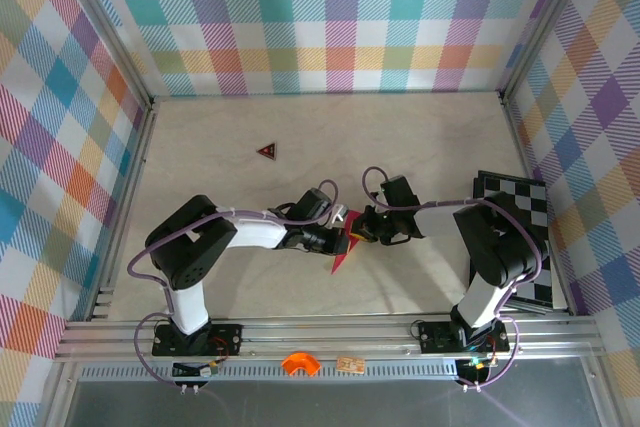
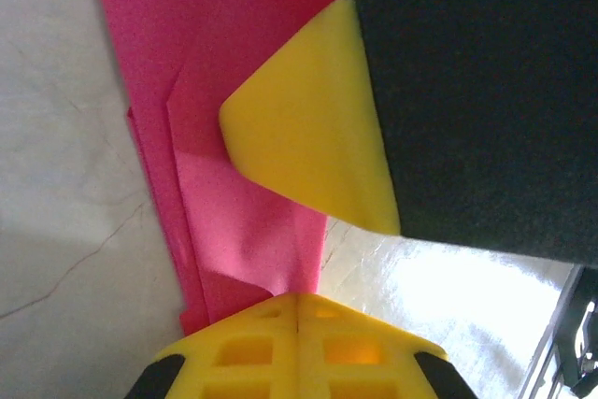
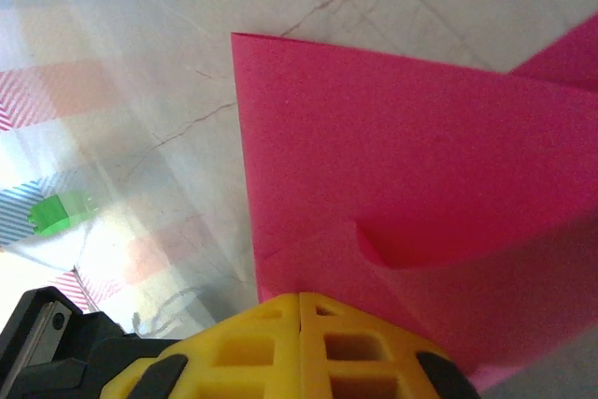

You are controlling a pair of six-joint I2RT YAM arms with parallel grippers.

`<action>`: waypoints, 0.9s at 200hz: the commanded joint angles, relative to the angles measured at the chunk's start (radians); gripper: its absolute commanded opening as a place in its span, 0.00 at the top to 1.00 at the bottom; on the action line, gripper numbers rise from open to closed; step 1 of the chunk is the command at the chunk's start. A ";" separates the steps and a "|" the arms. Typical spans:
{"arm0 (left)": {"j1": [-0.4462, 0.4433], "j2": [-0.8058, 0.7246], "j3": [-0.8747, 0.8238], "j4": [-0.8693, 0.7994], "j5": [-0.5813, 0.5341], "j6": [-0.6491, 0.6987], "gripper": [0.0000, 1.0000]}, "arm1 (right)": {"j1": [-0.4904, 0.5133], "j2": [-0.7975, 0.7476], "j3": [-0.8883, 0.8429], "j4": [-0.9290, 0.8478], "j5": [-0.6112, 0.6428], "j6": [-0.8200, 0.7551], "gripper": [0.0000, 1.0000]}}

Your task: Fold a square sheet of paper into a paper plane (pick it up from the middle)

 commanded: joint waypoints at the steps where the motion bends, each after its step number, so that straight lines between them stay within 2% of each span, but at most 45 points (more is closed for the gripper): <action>1: 0.002 -0.001 -0.096 -0.088 -0.035 0.023 1.00 | -0.004 -0.056 -0.028 -0.113 0.078 -0.003 0.94; 36: 0.003 -0.039 -0.175 -0.098 0.006 0.061 1.00 | -0.005 -0.156 -0.017 -0.152 0.121 -0.038 0.91; 61: 0.008 -0.049 -0.201 -0.109 0.016 0.079 1.00 | -0.003 -0.164 -0.060 -0.058 0.079 -0.016 0.93; 79: 0.014 -0.050 -0.214 -0.105 0.021 0.079 1.00 | 0.022 -0.155 -0.091 0.037 0.041 0.008 0.94; 121: 0.024 -0.045 -0.212 -0.110 0.021 0.079 1.00 | 0.102 -0.102 -0.067 0.022 0.072 -0.007 0.95; 160: 0.027 -0.035 -0.207 -0.125 0.021 0.086 1.00 | 0.080 -0.022 -0.035 -0.096 0.156 -0.054 0.97; 180: 0.027 -0.030 -0.204 -0.138 0.021 0.091 1.00 | 0.033 -0.003 -0.073 -0.040 0.136 -0.038 0.97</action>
